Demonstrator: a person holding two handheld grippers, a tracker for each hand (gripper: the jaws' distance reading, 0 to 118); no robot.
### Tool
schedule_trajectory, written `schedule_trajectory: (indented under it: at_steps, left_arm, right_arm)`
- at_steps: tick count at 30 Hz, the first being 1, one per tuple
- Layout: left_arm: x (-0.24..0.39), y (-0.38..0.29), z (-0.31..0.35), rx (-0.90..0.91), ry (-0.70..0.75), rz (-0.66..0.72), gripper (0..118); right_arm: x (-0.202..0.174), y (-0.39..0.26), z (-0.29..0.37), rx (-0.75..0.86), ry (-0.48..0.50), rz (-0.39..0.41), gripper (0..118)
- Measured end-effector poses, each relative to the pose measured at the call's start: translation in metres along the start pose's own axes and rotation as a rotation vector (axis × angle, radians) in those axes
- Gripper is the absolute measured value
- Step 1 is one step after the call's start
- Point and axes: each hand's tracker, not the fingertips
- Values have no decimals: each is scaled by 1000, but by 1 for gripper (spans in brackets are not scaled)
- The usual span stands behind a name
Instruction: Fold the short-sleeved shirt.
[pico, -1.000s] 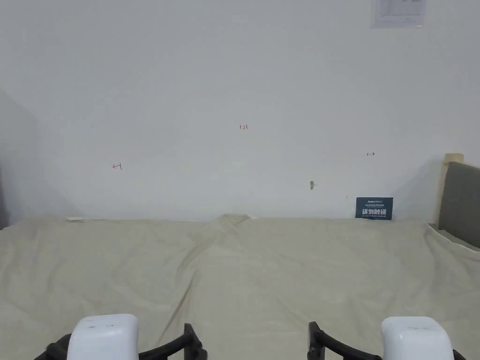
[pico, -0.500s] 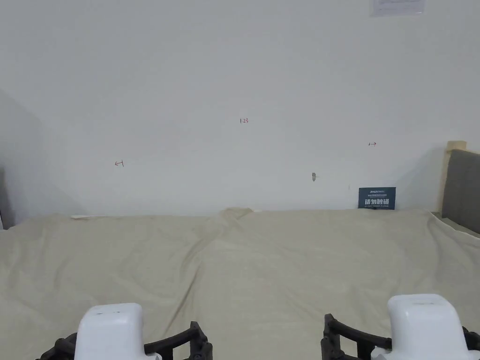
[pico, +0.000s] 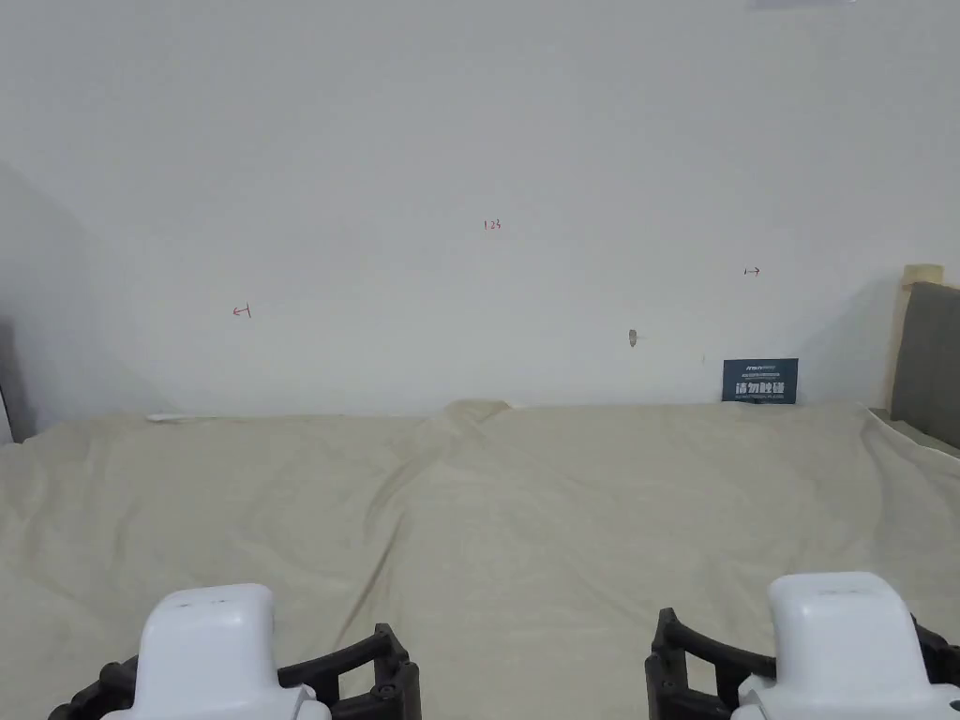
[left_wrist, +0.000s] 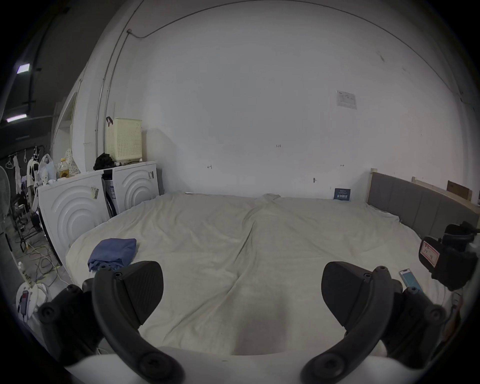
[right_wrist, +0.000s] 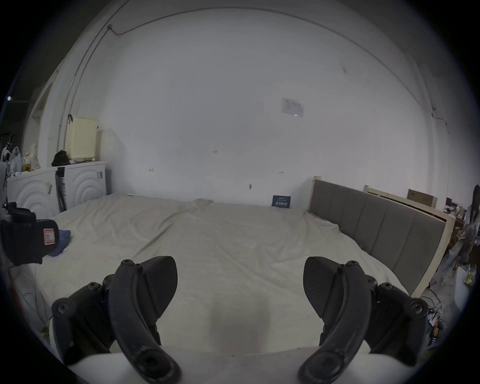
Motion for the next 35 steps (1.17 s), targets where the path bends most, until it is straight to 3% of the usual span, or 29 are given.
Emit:
schedule_trajectory:
  at_steps: [6,15,18,21,24,27,32,35]
  left_arm:
    - [-2,-2,3,16,18,-12,118]
    - [-7,0,7,44,21,12,118]
    - [-1,-1,11,84,41,-38,118]
    - [2,-2,12,101,53,-51,118]
    - [1,-1,10,93,27,-23,118]
    - [0,-4,10,100,5,-19,118]
    - [1,-5,6,90,31,-39,118]
    - [0,-6,4,82,25,-19,118]
  right_arm:
    - [13,1,0,-16,79,-100,102]
    - [18,-4,1,23,136,-74,102]
    - [16,-5,0,27,127,-86,102]
    - [14,-4,0,52,8,-73,102]
    - [14,-4,-1,64,23,-52,102]
    - [20,-5,-3,48,48,-95,102]
    - [19,-8,-7,39,14,-75,102]
    - [21,-9,-11,14,49,-105,102]
